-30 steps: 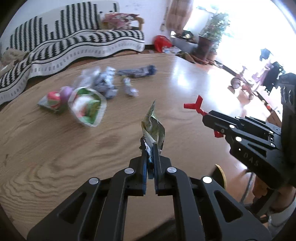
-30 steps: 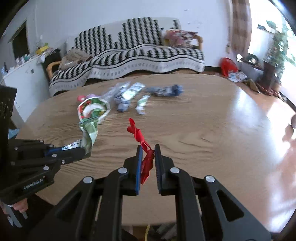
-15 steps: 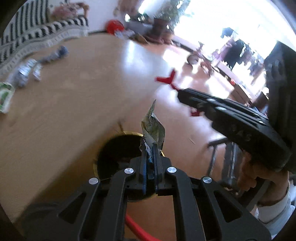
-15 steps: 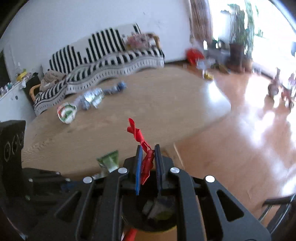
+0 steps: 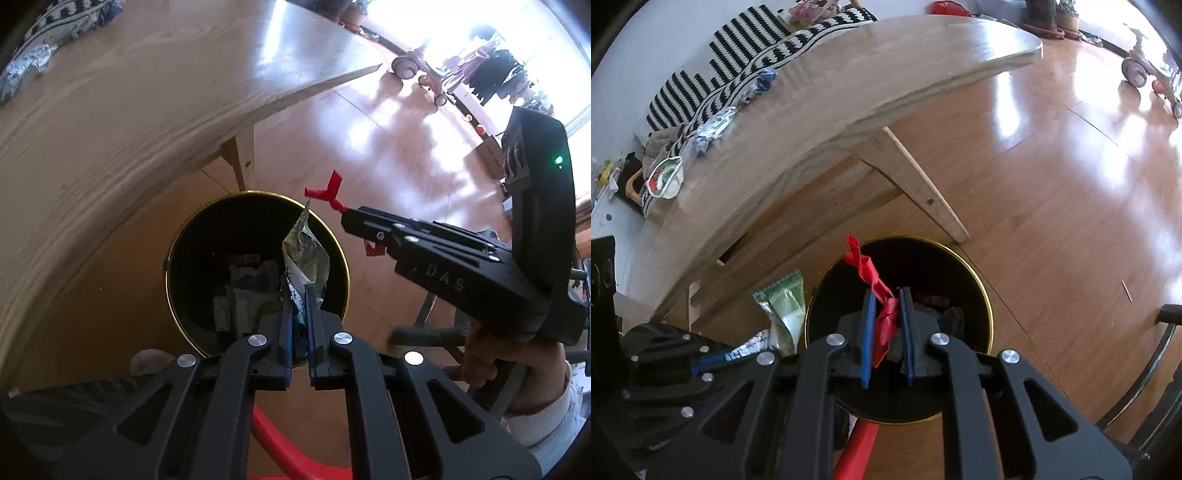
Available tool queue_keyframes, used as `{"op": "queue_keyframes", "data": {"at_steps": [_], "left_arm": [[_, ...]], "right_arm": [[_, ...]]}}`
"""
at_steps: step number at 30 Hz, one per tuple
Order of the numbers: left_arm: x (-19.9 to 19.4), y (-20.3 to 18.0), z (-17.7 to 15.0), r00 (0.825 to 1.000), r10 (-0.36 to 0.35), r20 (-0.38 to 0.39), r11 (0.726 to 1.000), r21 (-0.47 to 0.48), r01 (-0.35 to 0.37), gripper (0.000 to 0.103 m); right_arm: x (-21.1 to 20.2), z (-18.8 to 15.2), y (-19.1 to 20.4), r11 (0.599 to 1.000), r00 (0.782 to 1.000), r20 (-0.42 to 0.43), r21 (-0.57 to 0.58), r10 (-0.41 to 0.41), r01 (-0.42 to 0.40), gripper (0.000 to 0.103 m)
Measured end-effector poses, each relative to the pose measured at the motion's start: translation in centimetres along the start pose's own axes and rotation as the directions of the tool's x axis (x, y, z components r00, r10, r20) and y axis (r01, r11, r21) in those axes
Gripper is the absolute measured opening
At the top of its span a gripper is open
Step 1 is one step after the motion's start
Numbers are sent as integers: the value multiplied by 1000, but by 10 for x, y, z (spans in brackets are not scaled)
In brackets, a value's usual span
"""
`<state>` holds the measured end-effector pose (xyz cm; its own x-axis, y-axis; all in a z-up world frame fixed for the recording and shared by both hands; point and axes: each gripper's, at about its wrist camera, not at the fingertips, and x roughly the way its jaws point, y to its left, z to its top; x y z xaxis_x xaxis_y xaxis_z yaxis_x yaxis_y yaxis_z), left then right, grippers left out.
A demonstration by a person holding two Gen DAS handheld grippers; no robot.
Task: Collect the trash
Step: 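Carry the wrapper and red ribbon to the black bin and open both tools, then grasp the white plastic bag with the left tool while the right tool grasps a white paper strip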
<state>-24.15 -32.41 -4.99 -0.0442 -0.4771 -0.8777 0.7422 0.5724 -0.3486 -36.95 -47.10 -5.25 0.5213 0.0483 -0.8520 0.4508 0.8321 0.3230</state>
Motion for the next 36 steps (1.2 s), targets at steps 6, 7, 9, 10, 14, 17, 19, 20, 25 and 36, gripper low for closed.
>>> {"op": "queue_keyframes", "data": {"at_steps": [6,7,9,10,14,17,19,20,25,36], "left_arm": [[30,9,4,997,-13,-71,1000,-17,11,5],[35,8,5,997,-9,-83,1000,-17,8,5],[47,10,7,994,-5,-107,1000,-20,3,5],[54,12,7,993,0,-117,1000,-21,-3,5],[69,15,5,987,3,-162,1000,-17,-6,5],[75,20,5,983,-8,-182,999,-39,1,5],[77,23,5,982,16,-188,998,-58,-27,9],[77,24,6,981,37,-190,996,-67,-50,28],[58,18,8,996,33,-85,996,-81,-40,97],[-61,-3,9,970,79,229,997,-40,-72,97]], "right_arm": [[23,7,-14,998,999,-43,61,7,-5,14],[31,7,-17,997,998,-60,72,6,-2,14],[45,6,-20,997,996,-88,79,-2,9,14],[54,5,-23,996,994,-107,88,-6,16,14],[72,3,-26,994,990,-141,111,-6,22,14],[76,4,-27,993,989,-150,117,-3,21,14],[74,7,-32,989,990,-143,147,6,15,17],[73,9,-35,986,989,-146,168,15,10,38],[47,16,-53,972,997,-83,232,-7,26,95],[-25,35,-27,984,975,179,140,-133,109,97]]}}
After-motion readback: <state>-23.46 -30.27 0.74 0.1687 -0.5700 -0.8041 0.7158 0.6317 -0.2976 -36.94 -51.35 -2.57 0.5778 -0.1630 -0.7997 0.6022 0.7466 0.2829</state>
